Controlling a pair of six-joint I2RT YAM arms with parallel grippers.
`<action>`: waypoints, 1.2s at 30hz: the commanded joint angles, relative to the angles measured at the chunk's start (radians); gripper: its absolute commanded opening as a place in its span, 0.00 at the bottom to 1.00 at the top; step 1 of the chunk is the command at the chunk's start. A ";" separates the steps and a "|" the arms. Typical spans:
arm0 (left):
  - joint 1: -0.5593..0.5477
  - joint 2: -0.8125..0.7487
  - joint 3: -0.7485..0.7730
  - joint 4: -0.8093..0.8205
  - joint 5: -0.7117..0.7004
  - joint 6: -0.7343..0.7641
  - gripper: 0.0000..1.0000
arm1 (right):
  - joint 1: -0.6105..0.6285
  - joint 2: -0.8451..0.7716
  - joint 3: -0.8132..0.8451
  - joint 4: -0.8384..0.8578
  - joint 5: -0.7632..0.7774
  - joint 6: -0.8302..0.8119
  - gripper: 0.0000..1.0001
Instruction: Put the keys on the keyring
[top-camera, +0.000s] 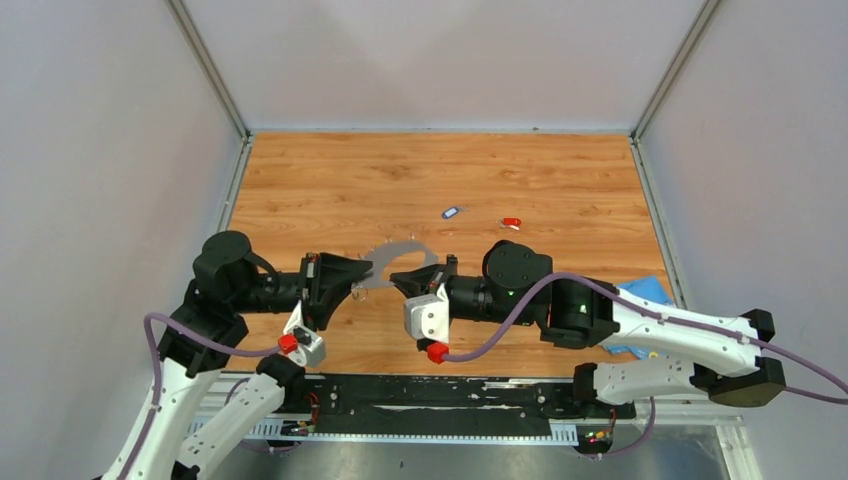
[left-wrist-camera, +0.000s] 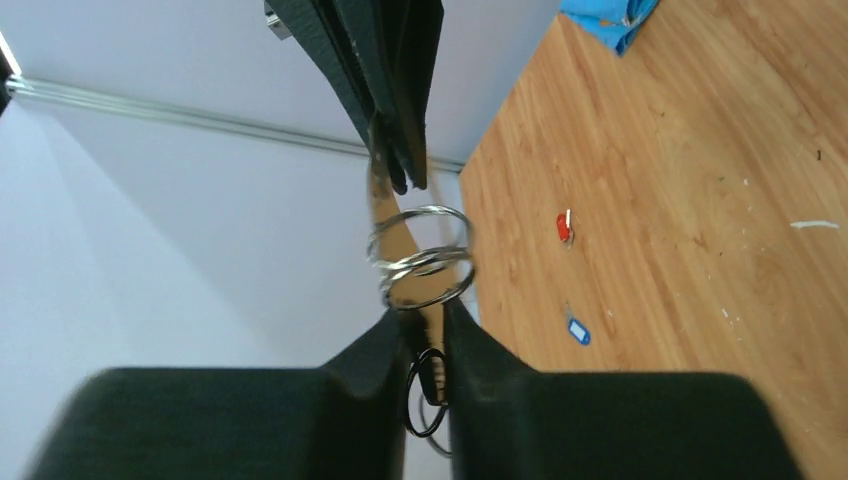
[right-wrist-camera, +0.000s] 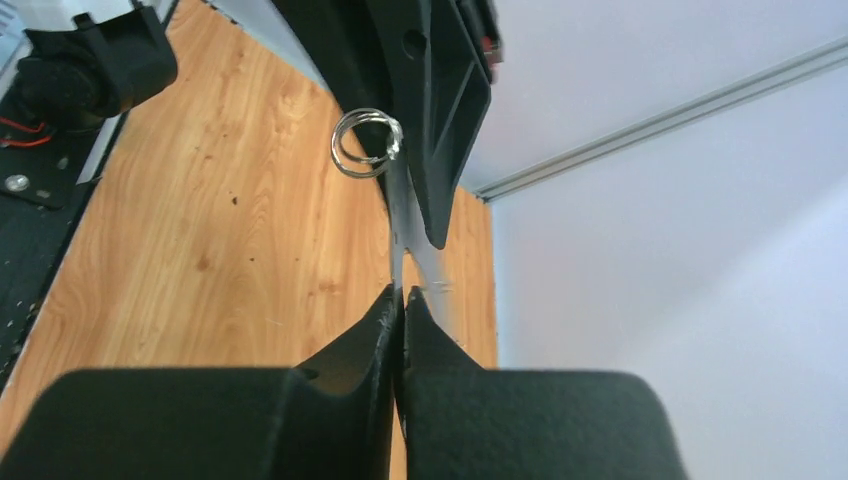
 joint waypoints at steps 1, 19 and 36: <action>-0.008 -0.037 0.025 0.048 0.030 -0.179 0.51 | 0.016 -0.002 0.013 0.074 0.124 0.018 0.00; -0.008 -0.056 0.039 0.205 0.017 -0.565 0.61 | 0.017 0.005 0.087 -0.084 0.067 0.211 0.00; -0.008 -0.102 0.010 0.148 -0.031 -0.540 0.28 | 0.016 0.032 0.128 -0.130 0.081 0.204 0.00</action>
